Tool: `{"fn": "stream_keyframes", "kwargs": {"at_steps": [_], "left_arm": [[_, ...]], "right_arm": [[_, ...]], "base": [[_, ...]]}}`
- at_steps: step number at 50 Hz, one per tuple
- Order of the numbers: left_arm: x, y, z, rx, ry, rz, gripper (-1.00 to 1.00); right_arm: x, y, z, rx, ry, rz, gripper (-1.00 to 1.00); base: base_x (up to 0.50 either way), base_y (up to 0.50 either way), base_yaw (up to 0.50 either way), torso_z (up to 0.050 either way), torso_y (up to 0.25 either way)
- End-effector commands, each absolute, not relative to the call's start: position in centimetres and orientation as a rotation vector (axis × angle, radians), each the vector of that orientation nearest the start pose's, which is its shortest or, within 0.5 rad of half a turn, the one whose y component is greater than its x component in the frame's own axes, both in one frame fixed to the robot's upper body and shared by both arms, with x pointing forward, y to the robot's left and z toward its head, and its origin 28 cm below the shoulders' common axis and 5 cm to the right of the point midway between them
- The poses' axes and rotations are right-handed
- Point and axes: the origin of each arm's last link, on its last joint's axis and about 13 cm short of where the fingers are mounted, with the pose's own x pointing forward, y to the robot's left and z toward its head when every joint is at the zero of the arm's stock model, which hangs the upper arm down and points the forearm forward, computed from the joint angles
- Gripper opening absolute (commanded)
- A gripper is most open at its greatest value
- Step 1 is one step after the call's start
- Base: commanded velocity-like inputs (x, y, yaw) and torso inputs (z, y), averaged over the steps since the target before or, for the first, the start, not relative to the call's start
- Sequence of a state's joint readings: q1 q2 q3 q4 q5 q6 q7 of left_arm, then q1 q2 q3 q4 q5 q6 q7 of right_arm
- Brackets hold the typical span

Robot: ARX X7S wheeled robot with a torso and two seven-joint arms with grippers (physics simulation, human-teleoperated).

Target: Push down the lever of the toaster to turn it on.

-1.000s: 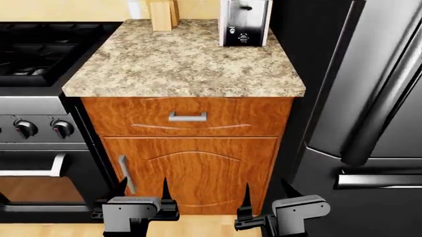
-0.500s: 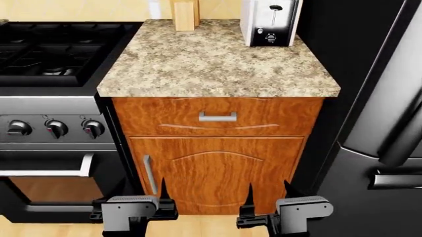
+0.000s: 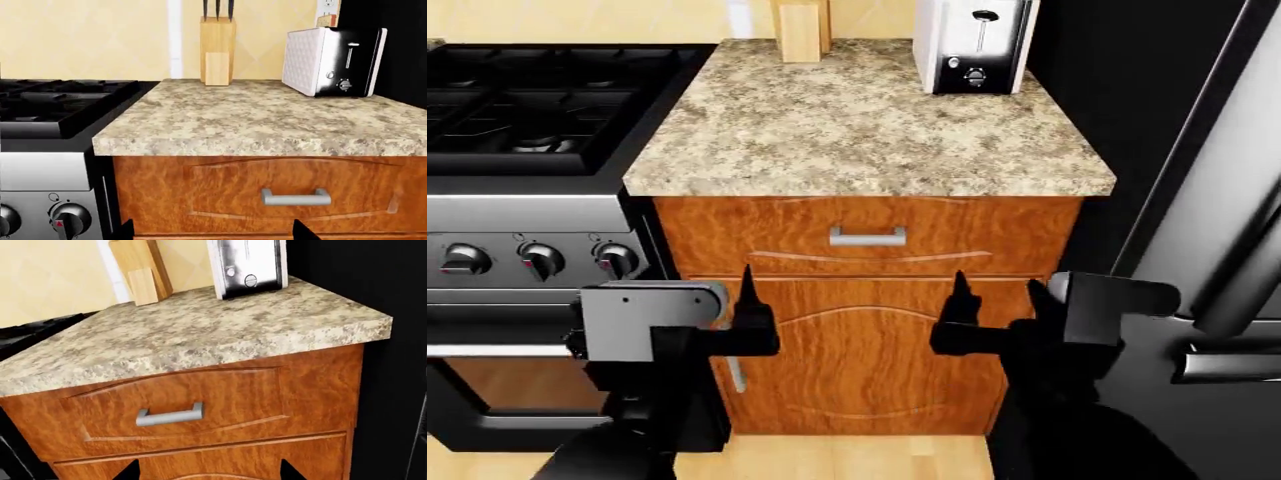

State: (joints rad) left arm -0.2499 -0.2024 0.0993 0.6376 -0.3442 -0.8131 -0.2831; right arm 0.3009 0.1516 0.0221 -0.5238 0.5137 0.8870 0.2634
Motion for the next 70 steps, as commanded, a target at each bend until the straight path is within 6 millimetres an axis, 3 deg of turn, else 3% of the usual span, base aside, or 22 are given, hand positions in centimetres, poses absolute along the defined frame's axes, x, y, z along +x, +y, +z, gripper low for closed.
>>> {"fn": "stream_keyframes", "kwargs": {"at_steps": [1, 7, 15, 30, 35, 47, 70], "left_arm": [[18.6, 20.4, 22.1, 0.114, -0.118, -0.151, 1.0], [17.4, 20.8, 23.9, 0.119, -0.104, -0.182, 1.0], [16.6, 20.8, 25.7, 0.138, -0.109, -0.188, 1.0], [16.5, 21.5, 25.8, 0.147, -0.112, -0.17, 1.0], [16.4, 21.7, 24.8, 0.153, -0.114, -0.166, 1.0], [16.5, 21.4, 25.9, 0.161, -0.118, -0.162, 1.0], [16.5, 21.5, 26.1, 0.164, -0.125, -0.162, 1.0]], "right_arm": [[20.3, -10.7, 22.4, 0.115, -0.007, 0.246, 1.0], [18.8, -11.1, 24.8, 0.117, -0.023, 0.289, 1.0], [18.0, -11.0, 26.1, 0.103, -0.033, 0.311, 1.0], [18.0, -10.9, 25.8, 0.091, -0.034, 0.301, 1.0], [17.9, -10.9, 25.9, 0.084, -0.039, 0.299, 1.0], [17.8, -10.8, 25.9, 0.078, -0.038, 0.323, 1.0], [17.7, -10.7, 25.7, 0.051, -0.065, 0.345, 1.0]], "base": [[0.0, 0.0, 0.0, 0.0, 0.0], [0.0, 0.0, 0.0, 0.0, 0.0], [0.0, 0.0, 0.0, 0.0, 0.0], [0.0, 0.0, 0.0, 0.0, 0.0], [0.0, 0.0, 0.0, 0.0, 0.0], [0.01, 0.0, 0.0, 0.0, 0.0], [0.49, 0.14, 0.0, 0.0, 0.0]]}}
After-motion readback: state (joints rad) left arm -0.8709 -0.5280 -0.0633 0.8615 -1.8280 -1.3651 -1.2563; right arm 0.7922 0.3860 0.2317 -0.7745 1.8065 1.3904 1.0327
